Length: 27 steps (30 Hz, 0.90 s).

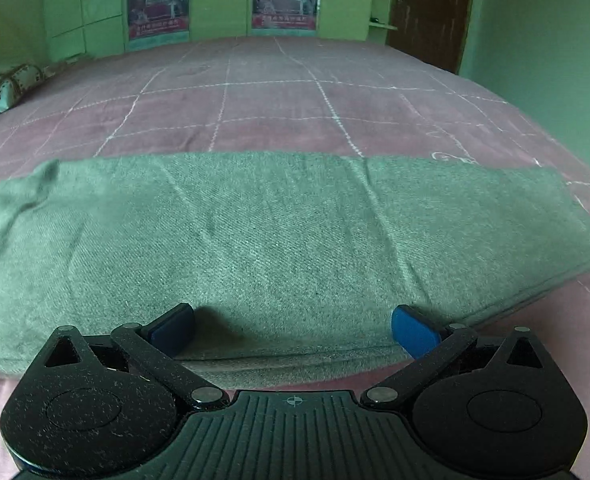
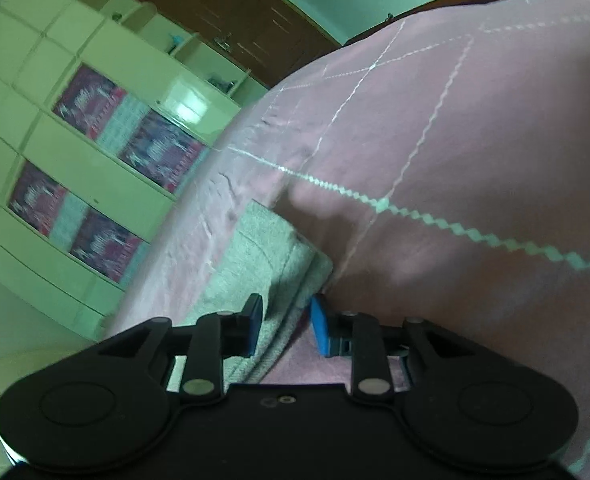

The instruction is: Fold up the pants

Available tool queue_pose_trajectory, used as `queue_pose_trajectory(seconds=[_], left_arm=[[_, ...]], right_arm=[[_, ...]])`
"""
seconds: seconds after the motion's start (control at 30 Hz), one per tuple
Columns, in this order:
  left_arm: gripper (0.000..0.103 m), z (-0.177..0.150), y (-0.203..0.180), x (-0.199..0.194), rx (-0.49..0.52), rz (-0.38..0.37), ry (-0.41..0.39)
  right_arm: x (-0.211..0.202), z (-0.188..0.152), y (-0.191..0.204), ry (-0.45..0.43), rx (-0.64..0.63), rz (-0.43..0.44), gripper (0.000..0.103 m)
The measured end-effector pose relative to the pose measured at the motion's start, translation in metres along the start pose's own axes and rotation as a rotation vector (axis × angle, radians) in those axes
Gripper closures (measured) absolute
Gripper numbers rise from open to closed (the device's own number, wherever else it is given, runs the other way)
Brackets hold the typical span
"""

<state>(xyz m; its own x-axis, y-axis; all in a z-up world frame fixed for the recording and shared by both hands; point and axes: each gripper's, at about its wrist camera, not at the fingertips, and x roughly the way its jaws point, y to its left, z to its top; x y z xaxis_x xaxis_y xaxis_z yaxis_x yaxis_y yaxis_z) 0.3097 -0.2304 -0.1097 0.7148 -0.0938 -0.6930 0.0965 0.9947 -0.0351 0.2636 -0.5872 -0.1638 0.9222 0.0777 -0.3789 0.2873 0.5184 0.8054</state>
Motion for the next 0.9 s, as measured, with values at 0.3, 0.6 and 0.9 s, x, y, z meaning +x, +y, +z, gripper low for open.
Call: queue_pose_trajectory(seconds=[0.3, 0.6, 0.9], left_arm=[[0.000, -0.006, -0.004, 0.000, 0.000, 0.012, -0.027], [0.000, -0.001, 0.004, -0.001, -0.018, -0.012, -0.035], [0.000, -0.025, 0.236, -0.095, -0.291, 0.113, -0.232]], right_arm=[[0.013, 0.001, 0.002, 0.051, -0.017, -0.003, 0.084], [0.031, -0.002, 0.040, 0.100, -0.192, -0.109, 0.102], [0.031, -0.055, 0.170, 0.068, -0.478, 0.034, 0.102]])
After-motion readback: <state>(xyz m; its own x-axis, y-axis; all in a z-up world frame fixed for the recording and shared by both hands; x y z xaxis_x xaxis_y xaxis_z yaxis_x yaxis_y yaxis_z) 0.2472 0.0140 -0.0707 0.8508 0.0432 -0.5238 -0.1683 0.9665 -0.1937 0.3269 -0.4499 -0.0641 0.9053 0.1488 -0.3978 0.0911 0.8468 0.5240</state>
